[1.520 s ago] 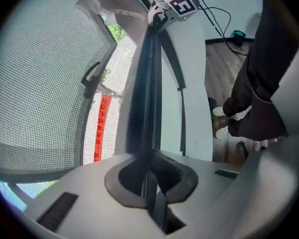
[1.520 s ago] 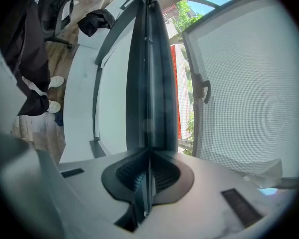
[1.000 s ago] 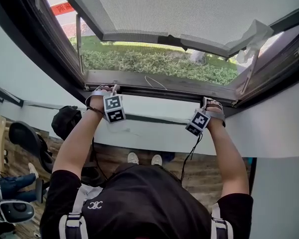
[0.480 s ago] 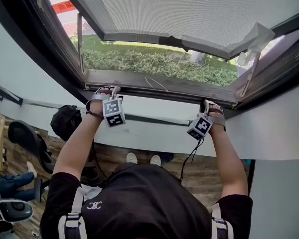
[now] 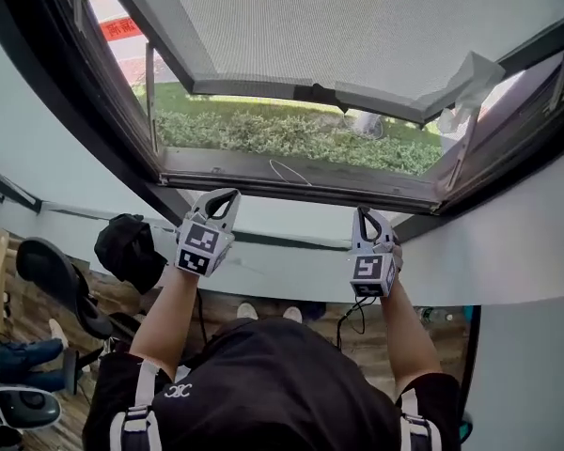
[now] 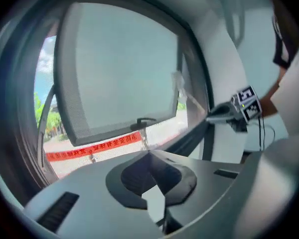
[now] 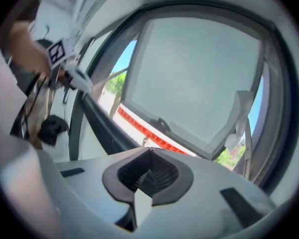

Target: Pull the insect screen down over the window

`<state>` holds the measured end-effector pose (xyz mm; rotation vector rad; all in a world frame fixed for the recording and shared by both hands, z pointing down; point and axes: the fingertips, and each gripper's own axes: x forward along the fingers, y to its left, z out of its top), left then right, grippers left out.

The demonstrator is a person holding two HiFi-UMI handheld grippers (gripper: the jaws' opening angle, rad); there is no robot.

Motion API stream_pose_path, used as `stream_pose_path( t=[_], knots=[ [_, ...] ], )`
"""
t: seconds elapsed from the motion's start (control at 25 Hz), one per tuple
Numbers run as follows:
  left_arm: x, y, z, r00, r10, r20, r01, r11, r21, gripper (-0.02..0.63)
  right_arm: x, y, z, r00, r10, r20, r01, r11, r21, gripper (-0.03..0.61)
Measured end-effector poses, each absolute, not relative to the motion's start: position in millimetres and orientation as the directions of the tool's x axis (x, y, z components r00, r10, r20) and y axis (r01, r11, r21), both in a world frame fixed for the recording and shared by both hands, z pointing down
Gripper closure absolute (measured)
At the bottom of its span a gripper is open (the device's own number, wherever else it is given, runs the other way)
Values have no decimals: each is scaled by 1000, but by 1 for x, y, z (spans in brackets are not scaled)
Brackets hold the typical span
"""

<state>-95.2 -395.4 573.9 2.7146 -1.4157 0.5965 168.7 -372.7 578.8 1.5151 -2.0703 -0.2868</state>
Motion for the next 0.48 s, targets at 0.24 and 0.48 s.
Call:
stream_pose_path(
  t=[0.24, 0.48],
  knots=[
    [-83, -381, 508, 449, -890, 86, -893, -443, 78, 601, 123, -362, 500, -288, -957, 40, -951, 281, -126, 574],
    [-59, -350, 473, 468, -883, 16, -883, -469, 0, 601, 109, -342, 478, -294, -956, 3, -953, 293, -81, 574]
  ],
)
